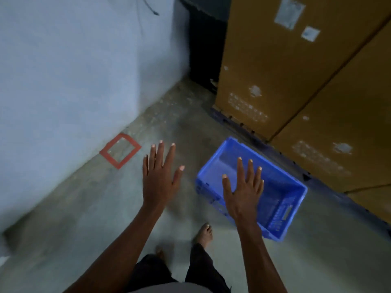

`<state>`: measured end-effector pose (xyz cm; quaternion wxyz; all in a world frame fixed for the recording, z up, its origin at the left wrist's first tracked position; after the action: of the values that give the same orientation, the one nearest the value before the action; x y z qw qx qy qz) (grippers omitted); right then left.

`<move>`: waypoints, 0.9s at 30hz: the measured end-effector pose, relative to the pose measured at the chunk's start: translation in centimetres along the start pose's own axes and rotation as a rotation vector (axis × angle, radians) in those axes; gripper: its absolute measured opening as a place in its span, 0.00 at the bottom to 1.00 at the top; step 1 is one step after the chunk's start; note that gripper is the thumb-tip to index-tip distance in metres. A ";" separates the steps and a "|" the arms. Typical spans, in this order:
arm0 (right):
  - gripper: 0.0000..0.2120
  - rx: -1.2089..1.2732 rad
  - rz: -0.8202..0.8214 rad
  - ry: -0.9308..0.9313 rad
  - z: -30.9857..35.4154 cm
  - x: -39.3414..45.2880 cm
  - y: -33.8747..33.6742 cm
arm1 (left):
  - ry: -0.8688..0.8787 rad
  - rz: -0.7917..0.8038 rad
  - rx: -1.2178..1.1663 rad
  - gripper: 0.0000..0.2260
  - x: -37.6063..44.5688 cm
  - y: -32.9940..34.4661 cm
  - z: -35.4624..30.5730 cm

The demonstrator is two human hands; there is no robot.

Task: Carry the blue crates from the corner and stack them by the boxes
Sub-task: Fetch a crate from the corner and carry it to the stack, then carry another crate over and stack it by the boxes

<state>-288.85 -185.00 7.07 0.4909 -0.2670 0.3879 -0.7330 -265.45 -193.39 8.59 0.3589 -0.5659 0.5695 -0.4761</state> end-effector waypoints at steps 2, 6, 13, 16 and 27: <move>0.33 0.027 0.053 -0.088 4.4 -1.3 0.7 | -0.110 -0.047 -0.034 0.29 -2.5 -3.0 3.8; 0.34 0.062 0.159 -0.279 13.2 -5.1 3.7 | -0.316 -0.152 -0.051 0.28 -8.9 -7.9 12.2; 0.32 0.040 0.304 -0.652 29.3 -17.4 12.4 | -0.646 -0.306 -0.080 0.28 -25.3 -15.3 28.3; 0.33 0.040 0.471 -0.777 35.7 -25.1 17.5 | -0.798 -0.342 -0.084 0.28 -33.7 -18.4 35.2; 0.30 0.056 0.941 -1.380 56.6 -56.6 31.3 | -1.480 -0.701 -0.006 0.28 -65.1 -28.9 51.2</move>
<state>-207.79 -156.68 11.97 0.8794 -0.4541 0.0529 -0.1327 -201.51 -133.47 12.78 0.4706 -0.8798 -0.0234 -0.0623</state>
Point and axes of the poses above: each hand's wrist, its own x-axis towards the middle knuckle, its own y-axis out of the palm, z = x × y, the point moved 3 cm from there along x, towards the middle knuckle, and after that the axes turned 5 degrees about -y, right-handed, at the moved point
